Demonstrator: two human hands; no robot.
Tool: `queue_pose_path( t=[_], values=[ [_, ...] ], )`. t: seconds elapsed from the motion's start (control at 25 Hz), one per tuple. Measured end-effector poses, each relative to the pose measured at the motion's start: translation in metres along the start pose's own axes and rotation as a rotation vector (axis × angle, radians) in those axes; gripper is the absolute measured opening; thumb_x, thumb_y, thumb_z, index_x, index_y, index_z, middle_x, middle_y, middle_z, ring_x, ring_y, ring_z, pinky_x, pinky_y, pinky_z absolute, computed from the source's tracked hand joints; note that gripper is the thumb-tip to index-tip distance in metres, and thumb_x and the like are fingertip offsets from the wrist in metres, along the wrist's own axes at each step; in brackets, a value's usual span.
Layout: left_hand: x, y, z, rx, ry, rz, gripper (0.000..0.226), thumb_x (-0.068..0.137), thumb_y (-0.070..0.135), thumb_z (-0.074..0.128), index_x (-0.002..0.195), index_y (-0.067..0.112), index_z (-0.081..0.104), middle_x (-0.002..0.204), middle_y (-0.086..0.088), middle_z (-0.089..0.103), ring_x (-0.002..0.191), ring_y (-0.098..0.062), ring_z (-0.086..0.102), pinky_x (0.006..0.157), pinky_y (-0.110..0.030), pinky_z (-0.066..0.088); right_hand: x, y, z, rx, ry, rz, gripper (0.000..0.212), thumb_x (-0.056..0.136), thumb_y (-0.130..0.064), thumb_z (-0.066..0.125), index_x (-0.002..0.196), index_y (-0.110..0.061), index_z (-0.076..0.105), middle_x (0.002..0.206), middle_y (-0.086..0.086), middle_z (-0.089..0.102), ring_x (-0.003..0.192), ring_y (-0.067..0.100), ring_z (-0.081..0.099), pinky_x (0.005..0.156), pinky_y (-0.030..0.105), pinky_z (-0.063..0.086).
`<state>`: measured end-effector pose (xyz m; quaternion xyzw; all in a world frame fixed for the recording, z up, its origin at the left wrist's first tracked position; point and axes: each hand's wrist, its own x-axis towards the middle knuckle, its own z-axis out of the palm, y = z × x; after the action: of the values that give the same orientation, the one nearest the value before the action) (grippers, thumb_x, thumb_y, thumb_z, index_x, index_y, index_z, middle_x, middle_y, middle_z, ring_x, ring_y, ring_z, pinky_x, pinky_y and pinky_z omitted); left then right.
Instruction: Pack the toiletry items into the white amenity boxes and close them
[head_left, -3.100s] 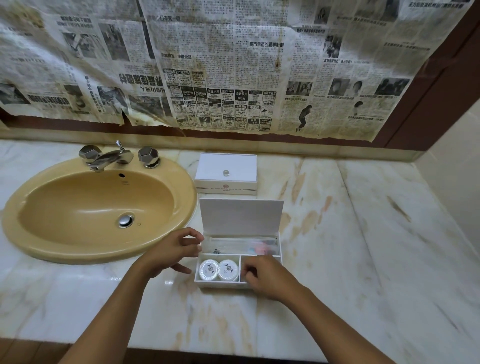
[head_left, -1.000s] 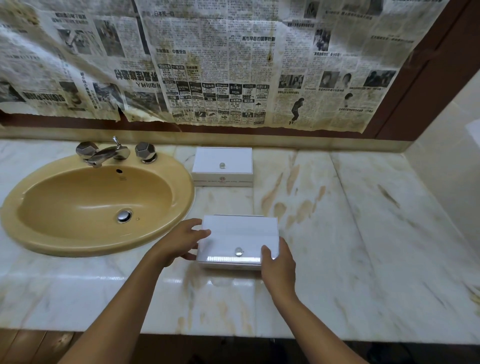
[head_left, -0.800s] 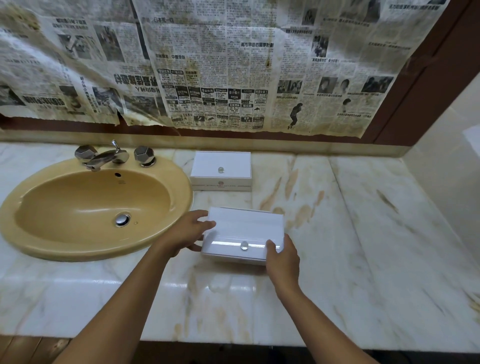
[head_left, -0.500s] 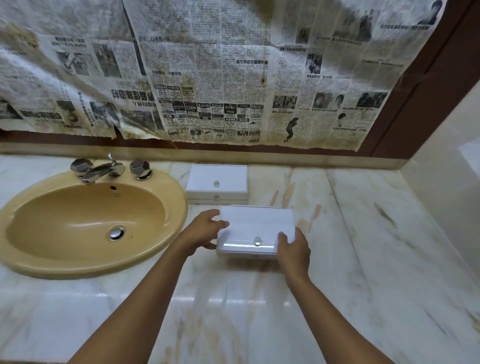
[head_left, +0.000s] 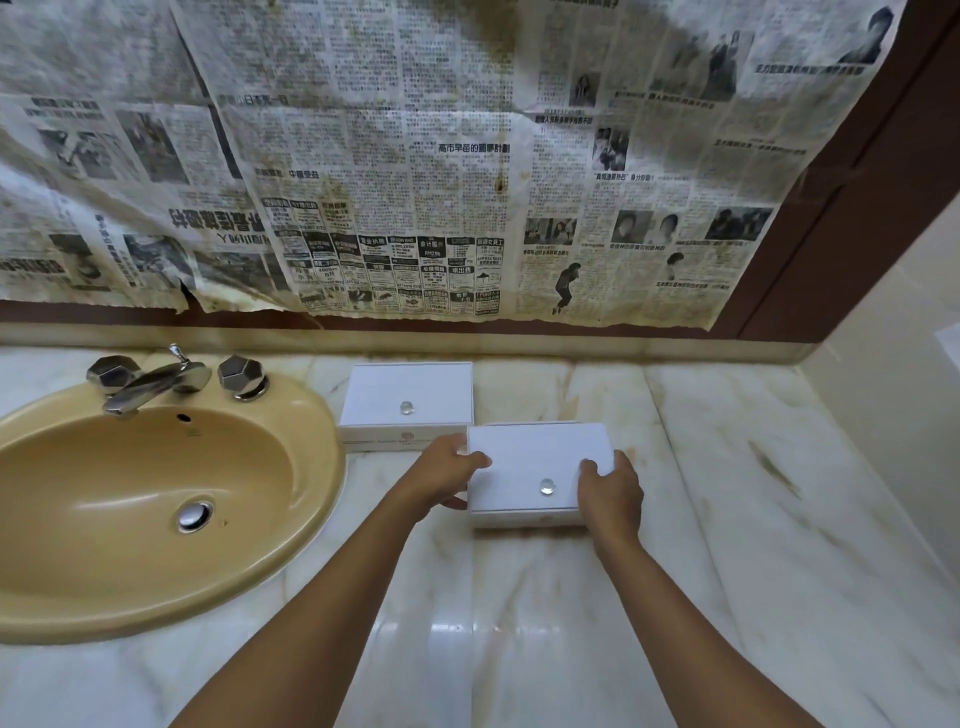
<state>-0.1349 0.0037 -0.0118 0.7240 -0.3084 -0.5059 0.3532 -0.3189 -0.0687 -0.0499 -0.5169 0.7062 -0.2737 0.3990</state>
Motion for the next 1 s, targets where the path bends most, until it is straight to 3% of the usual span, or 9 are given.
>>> queue_pose_path(
  t=[0.2,0.48,0.6,0.68,0.76,0.92,1.0],
  values=[
    [0.022,0.008,0.012,0.027,0.003,-0.014,0.032,0.088,0.025,0.061,0.119,0.024,0.058,0.12,-0.002,0.065,0.105,-0.023,0.065,0.079,-0.037,0.06,0.028,0.0,0.0,-0.044,0.035,0.019,0.05,0.092,-0.027,0.048,0.139,-0.009,0.042,0.138,0.012,0.05,0.124,0.033,0.047,0.101,0.044,0.042],
    [0.047,0.03,0.013,0.048,0.058,-0.016,0.046,0.09,0.024,0.058,0.135,0.021,0.049,0.124,-0.003,0.059,0.103,-0.024,0.063,0.082,-0.041,0.057,0.056,-0.015,0.012,0.005,0.049,0.025,0.049,0.091,-0.025,0.048,0.137,-0.009,0.044,0.136,0.012,0.052,0.123,0.033,0.047,0.1,0.043,0.043],
    [0.05,0.03,0.015,0.026,0.076,-0.029,0.032,0.093,0.022,0.056,0.124,0.024,0.048,0.106,-0.001,0.057,0.097,-0.025,0.061,0.082,-0.04,0.056,0.059,-0.02,0.015,0.012,0.052,0.033,0.052,0.093,-0.023,0.048,0.143,-0.009,0.038,0.141,0.012,0.047,0.129,0.032,0.043,0.104,0.042,0.039],
    [0.051,0.029,0.017,0.032,0.098,-0.019,0.043,0.094,0.021,0.055,0.136,0.023,0.044,0.105,0.0,0.055,0.095,-0.026,0.06,0.079,-0.039,0.055,0.061,-0.023,0.016,0.027,0.06,0.04,0.054,0.094,-0.022,0.048,0.145,-0.009,0.036,0.144,0.011,0.045,0.132,0.031,0.041,0.106,0.041,0.037],
    [0.052,0.029,0.02,0.034,0.111,-0.01,0.055,0.094,0.022,0.054,0.146,0.018,0.038,0.117,-0.003,0.055,0.095,-0.027,0.062,0.076,-0.04,0.055,0.061,-0.025,0.017,0.039,0.078,0.046,0.054,0.094,-0.022,0.048,0.145,-0.01,0.036,0.144,0.011,0.045,0.132,0.031,0.04,0.107,0.042,0.037],
    [0.05,0.026,0.021,0.022,0.097,0.012,0.024,0.094,0.022,0.053,0.117,0.026,0.053,0.099,0.001,0.053,0.085,-0.027,0.056,0.071,-0.034,0.047,0.06,-0.029,0.016,0.065,0.067,0.048,0.054,0.094,-0.021,0.049,0.145,-0.012,0.036,0.144,0.011,0.044,0.132,0.031,0.041,0.106,0.043,0.038],
    [0.051,0.022,0.019,0.065,0.08,0.027,0.041,0.092,0.025,0.055,0.133,0.022,0.052,0.117,-0.01,0.057,0.1,-0.03,0.061,0.081,-0.035,0.051,0.055,-0.028,0.009,0.079,0.049,0.031,0.054,0.094,-0.021,0.049,0.146,-0.013,0.036,0.146,0.009,0.043,0.132,0.029,0.041,0.105,0.04,0.037]
  ],
)
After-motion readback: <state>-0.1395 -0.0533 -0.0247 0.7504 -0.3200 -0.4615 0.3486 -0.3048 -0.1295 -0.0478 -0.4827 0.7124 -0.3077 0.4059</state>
